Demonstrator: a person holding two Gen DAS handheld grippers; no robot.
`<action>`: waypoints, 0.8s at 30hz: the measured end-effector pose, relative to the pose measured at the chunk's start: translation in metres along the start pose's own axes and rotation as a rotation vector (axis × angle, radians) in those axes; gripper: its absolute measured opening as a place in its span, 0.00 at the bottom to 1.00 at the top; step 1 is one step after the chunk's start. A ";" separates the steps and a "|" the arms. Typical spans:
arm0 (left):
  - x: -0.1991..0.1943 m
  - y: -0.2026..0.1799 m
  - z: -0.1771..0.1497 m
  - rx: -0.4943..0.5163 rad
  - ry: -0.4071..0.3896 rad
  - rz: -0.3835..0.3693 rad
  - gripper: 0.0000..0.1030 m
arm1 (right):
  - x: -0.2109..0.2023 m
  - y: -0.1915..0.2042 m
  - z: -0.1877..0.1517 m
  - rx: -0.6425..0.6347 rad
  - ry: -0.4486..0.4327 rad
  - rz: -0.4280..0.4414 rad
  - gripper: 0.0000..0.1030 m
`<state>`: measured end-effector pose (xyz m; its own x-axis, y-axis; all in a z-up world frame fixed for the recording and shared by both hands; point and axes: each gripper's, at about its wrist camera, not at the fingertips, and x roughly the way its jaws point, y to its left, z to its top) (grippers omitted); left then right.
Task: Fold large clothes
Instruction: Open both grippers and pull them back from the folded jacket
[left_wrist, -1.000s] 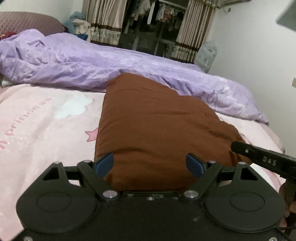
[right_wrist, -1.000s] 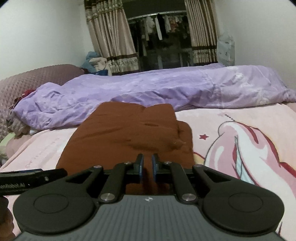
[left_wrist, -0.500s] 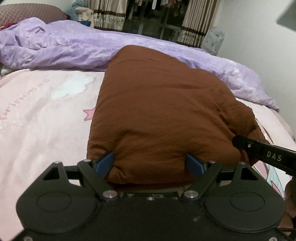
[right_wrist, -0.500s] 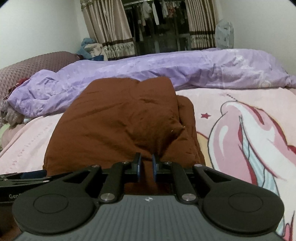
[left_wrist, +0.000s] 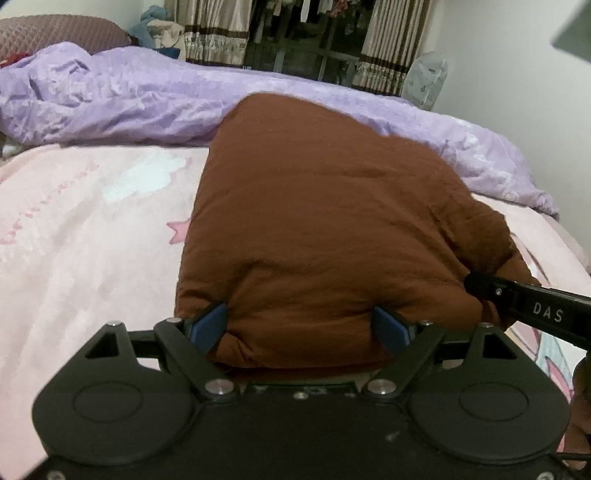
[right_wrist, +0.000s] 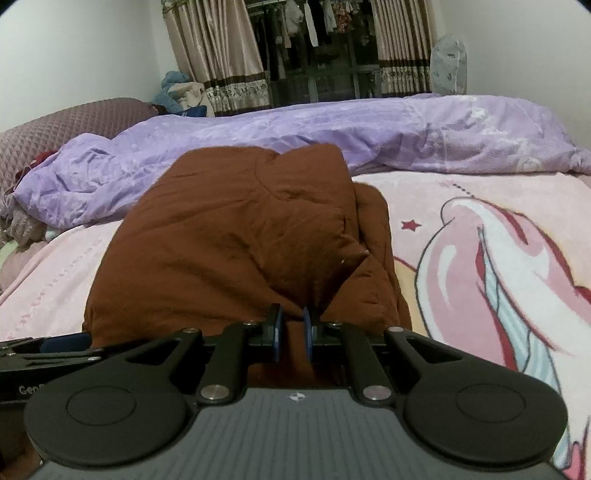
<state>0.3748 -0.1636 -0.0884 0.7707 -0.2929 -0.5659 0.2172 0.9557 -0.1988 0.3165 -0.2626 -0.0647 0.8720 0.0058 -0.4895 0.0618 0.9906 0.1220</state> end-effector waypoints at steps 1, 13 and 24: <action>-0.007 -0.002 0.001 0.005 -0.004 0.000 0.83 | -0.005 0.001 0.001 -0.007 -0.007 0.004 0.22; -0.122 -0.021 -0.016 0.037 -0.069 0.070 0.86 | -0.116 0.015 -0.013 -0.087 -0.120 -0.105 0.72; -0.187 -0.016 -0.057 0.022 -0.004 0.163 0.86 | -0.189 0.010 -0.040 -0.069 -0.100 -0.130 0.81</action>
<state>0.1933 -0.1262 -0.0250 0.7991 -0.1339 -0.5860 0.1020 0.9909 -0.0874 0.1329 -0.2482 -0.0057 0.9029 -0.1331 -0.4087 0.1467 0.9892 0.0018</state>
